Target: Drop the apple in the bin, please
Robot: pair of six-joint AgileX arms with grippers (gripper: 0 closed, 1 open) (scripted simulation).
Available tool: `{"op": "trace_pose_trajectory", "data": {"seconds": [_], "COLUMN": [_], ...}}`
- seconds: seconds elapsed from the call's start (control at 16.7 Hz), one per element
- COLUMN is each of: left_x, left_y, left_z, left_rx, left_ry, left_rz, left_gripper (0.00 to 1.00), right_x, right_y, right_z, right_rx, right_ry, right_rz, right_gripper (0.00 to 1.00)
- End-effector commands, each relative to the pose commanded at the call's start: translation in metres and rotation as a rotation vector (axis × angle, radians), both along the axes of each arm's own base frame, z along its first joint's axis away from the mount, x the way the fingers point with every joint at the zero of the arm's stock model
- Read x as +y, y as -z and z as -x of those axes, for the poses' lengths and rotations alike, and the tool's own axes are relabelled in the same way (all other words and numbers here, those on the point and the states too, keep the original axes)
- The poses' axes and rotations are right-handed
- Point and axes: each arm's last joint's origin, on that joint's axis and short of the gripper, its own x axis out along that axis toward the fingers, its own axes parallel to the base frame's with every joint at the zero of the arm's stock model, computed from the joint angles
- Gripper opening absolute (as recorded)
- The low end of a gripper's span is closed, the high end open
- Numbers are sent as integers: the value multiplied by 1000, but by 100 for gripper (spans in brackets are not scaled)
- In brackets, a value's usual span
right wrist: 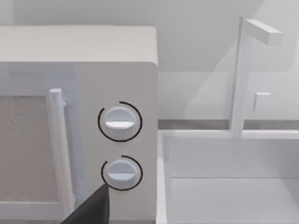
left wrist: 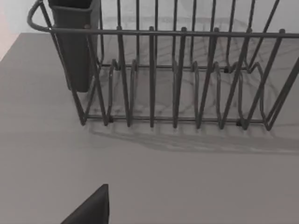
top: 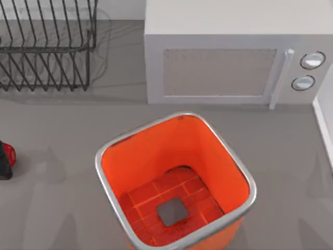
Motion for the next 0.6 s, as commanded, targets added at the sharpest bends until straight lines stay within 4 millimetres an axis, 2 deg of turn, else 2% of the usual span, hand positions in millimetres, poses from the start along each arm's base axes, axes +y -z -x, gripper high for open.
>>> {"op": "trace_pose_trajectory", "data": {"seconds": [0.24,0.6], "left_x": [6,22], "left_y": [-15,6], "left_z": [-45,-131], "left_rx": [376,917], "left_ry": [-18,-43], "left_rz": [20,69], "left_gripper": [100,100], "right_x": [0,0], "right_y": [0,0], "right_z": [0,0], "right_rx": [0,0], "right_ry": [0,0], "right_rz": [0,0], "right_gripper": [100,100]}}
